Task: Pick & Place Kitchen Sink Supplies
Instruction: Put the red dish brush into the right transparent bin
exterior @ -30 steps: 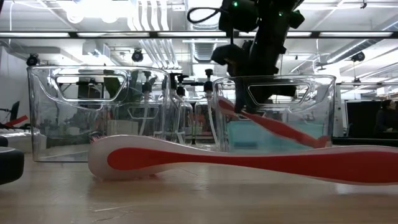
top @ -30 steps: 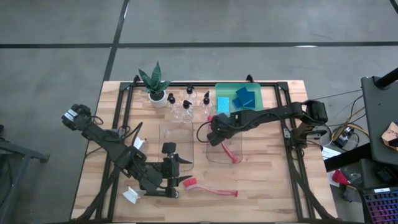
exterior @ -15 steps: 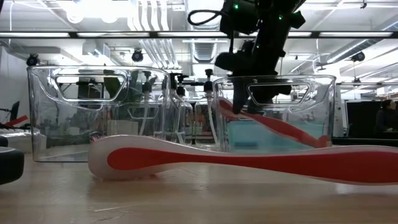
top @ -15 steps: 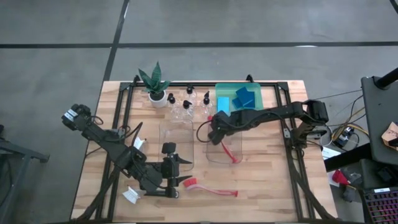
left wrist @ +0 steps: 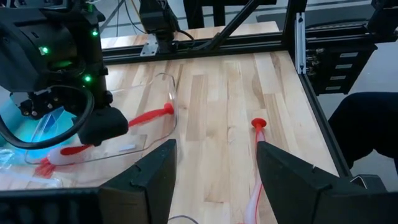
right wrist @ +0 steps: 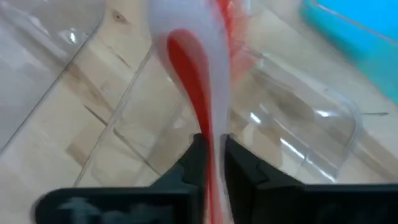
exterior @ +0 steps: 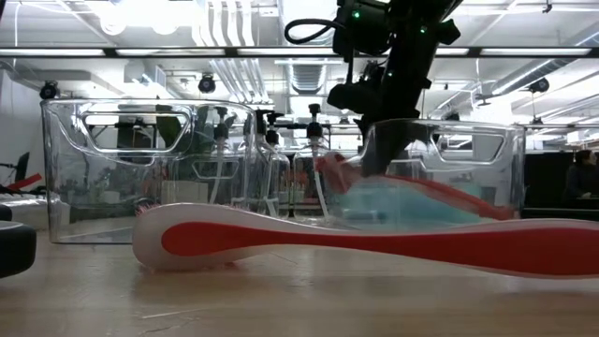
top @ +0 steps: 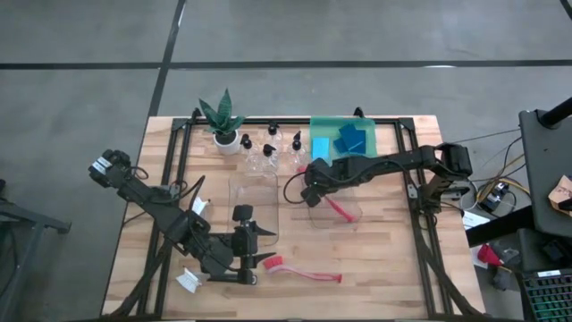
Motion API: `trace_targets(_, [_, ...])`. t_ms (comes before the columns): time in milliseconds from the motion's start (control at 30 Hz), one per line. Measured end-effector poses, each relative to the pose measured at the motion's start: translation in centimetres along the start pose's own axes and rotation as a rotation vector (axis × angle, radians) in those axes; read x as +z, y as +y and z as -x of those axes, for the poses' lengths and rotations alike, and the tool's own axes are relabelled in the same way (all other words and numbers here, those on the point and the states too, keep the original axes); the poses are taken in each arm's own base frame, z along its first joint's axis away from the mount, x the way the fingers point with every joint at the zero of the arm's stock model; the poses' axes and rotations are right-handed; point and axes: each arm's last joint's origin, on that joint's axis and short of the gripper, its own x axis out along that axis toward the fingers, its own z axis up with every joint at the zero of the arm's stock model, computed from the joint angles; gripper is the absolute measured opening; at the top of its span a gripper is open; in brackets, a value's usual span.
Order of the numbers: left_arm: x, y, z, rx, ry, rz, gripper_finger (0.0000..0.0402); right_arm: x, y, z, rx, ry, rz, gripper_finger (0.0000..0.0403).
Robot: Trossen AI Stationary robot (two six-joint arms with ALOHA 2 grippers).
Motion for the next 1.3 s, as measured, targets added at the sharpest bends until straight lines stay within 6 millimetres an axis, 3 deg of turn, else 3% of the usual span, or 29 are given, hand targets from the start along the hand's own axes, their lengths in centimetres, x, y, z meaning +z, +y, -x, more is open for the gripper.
trace_targets(200, [0.0, 0.0, 0.0, 0.000, 0.000, 0.001, 0.0213, 0.0, -0.2, 0.7, -0.005, 0.004, -0.031, 0.0005])
trace_targets(900, [0.0, 0.0, 0.0, 0.000, 0.000, 0.011, 0.0213, -1.4, 0.7, 0.0, 0.150, 0.158, -0.154, 0.0008])
trace_targets(1067, [-0.1, -0.1, 0.0, -0.002, 0.001, 0.015, 0.0213, -1.2, 0.4, 1.2, 0.163, 0.128, -0.096, 0.0008])
trace_targets(1300, [-0.1, -0.1, 0.0, -0.002, 0.001, 0.014, 0.0214, -0.5, 0.1, 4.6, 0.213, 0.008, -0.048, 0.0013])
